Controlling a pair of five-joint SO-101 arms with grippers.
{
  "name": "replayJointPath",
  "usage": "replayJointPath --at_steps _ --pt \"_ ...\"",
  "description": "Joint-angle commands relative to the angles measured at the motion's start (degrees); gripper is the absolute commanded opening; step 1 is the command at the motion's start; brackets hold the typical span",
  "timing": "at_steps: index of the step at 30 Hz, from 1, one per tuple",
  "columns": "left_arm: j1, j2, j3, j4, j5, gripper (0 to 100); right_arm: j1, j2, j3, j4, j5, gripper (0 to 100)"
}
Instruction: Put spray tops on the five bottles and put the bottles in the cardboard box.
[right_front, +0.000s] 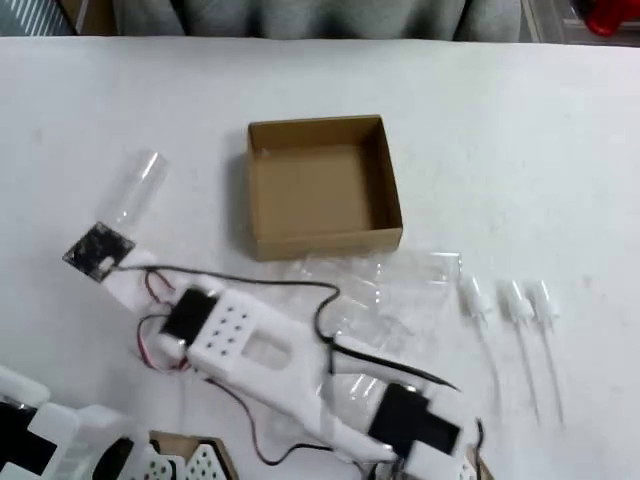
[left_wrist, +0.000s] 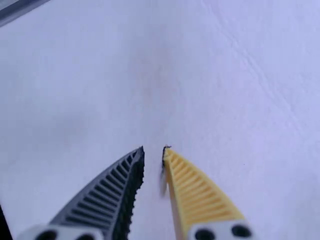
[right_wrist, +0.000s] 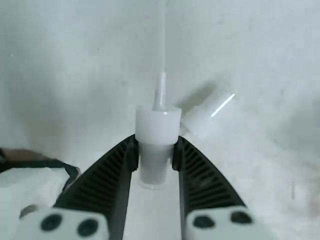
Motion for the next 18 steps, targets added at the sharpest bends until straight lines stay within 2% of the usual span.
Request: replayJointPath --at_steps 1,5,10,14,18 --pt "1.54 -0.22 -0.35 -1.32 -0.62 8 4.62 -10.68 -2.37 5.05 6.77 1.5" --pt "1.80 -0.22 0.70 -2.20 -0.88 8 9.19 -20.35 -2.37 10.68 16.97 1.5" --pt "1.54 -0.22 3.87 -8.35 -1.05 8 10.07 -27.91 -2.29 20.97 33.67 1.5" --pt "1.80 -0.22 5.27 -7.21 -2.20 8 9.89 -28.35 -2.20 27.21 46.51 1.5" --pt "1.80 -0.22 5.27 -7.21 -4.13 8 9.80 -23.25 -2.20 30.99 55.65 1.5"
